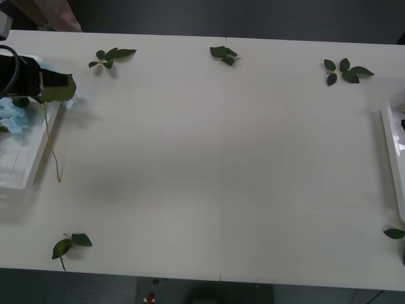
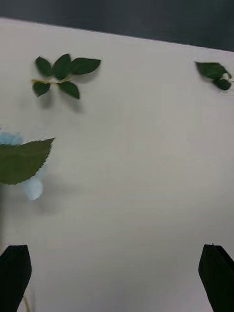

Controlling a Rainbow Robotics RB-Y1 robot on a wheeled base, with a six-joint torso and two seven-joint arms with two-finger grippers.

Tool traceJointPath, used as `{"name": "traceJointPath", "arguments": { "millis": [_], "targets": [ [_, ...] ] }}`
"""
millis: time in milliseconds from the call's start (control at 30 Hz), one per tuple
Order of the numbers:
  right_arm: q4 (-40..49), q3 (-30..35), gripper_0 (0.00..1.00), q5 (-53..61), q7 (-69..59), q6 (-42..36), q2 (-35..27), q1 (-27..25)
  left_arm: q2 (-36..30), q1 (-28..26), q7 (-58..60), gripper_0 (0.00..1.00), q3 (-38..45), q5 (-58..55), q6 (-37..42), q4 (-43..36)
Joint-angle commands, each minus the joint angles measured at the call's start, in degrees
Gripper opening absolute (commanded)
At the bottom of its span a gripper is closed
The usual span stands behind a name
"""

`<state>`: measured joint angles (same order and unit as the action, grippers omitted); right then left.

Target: Put the red flowers into the right box and the blue flowers into the left box

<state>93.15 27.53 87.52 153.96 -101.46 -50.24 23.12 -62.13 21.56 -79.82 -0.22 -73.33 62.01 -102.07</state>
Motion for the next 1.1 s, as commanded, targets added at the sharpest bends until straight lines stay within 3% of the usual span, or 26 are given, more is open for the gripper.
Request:
{"name": "traceJointPath", "arguments": {
  "millis": [33, 233, 500, 767, 1100],
  "targets": [
    [1.8, 0.3, 1.0, 0.4, 1.0, 0.1, -2.1, 0.3, -1.6, 0.0, 1.3, 1.0, 1.3, -0.8, -2.8, -6.6],
    [1.8, 0.3, 1.0, 0.4, 1.0, 0.1, -2.1, 0.3, -1.6, -5.6, -2.6, 1.0, 1.3, -2.5, -12.2, -14.3],
    [1.8, 0.3, 1.0, 0.4, 1.0, 0.1, -2.1, 0.3, 1.6, -9.5, -17.0, 1.0, 2.7, -17.1, -14.4, -17.7],
    [1.8, 0.3, 1.0, 0.4, 1.0, 0.1, -2.1, 0.3, 6.1, -10.0, -32.8, 1.0, 2.6, -29.0, -11.3, -17.7],
    [1.8, 0.3, 1.0, 0.4, 1.0, 0.1, -2.1, 0.3, 10.1, -7.7, -43.5, 1.0, -3.4, -31.5, -11.6, -19.5]
  ]
}}
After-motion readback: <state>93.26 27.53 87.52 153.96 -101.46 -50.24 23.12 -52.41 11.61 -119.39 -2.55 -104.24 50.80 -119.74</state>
